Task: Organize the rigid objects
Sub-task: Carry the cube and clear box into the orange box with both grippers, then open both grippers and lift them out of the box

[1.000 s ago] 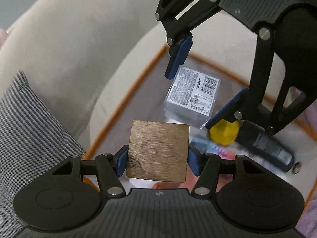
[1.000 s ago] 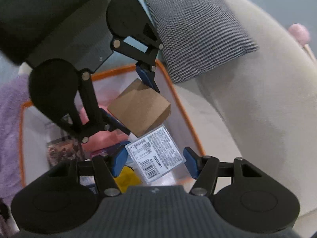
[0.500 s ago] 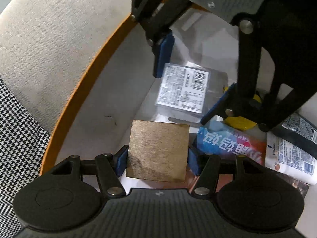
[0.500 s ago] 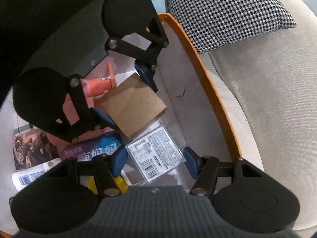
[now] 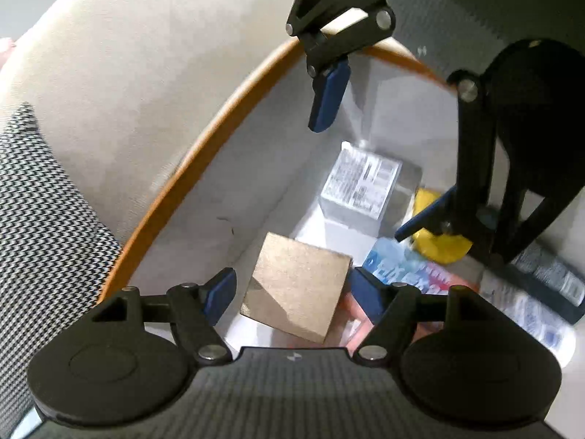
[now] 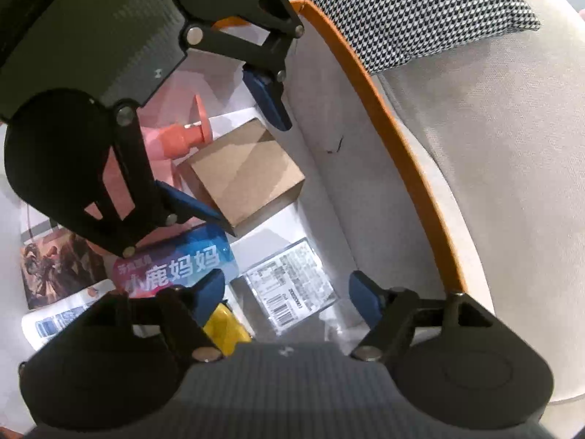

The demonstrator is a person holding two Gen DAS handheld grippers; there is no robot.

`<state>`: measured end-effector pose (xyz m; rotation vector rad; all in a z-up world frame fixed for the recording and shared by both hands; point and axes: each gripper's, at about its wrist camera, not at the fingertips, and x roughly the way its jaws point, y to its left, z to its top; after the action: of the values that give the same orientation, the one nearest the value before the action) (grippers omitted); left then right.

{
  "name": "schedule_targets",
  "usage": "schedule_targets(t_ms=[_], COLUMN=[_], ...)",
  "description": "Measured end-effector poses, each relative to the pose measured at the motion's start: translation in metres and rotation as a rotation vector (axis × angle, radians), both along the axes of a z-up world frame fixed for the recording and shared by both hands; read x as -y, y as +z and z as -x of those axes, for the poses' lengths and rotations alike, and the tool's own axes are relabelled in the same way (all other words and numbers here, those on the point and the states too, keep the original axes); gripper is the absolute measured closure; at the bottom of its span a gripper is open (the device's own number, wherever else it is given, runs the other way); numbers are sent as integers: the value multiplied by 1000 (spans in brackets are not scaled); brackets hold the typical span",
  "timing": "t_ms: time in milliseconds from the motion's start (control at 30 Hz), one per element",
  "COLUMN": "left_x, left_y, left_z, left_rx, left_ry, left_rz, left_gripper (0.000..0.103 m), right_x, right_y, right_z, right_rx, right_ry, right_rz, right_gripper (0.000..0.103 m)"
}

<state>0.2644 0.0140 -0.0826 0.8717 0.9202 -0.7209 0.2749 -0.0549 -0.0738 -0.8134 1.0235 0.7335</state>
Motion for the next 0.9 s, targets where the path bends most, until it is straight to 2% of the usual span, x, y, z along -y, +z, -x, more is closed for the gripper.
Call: schedule_targets(t_ms=[300,400,533,667,900], left_x=[-6,-8,-13,-17,-20], left_y=[64,85,104,118,130], left_z=[38,66,102,137,206], left_rx=[56,85,115,158,290], left_ry=[131,181,260,345,548], left_rz=[241,320,412,506,605], left_gripper=[19,19,19,20,20], right_x=[19,23,34,42,59], right_y=[44,55,75,88,96], right_z=[38,53,97,139,206], right_rx=[88,128,189,256,336], right_ry=[-108,-164,-259,-378,-657], right_rz=[-54,-93,-189,-272,-424], right_gripper=[17,16,16,16,14])
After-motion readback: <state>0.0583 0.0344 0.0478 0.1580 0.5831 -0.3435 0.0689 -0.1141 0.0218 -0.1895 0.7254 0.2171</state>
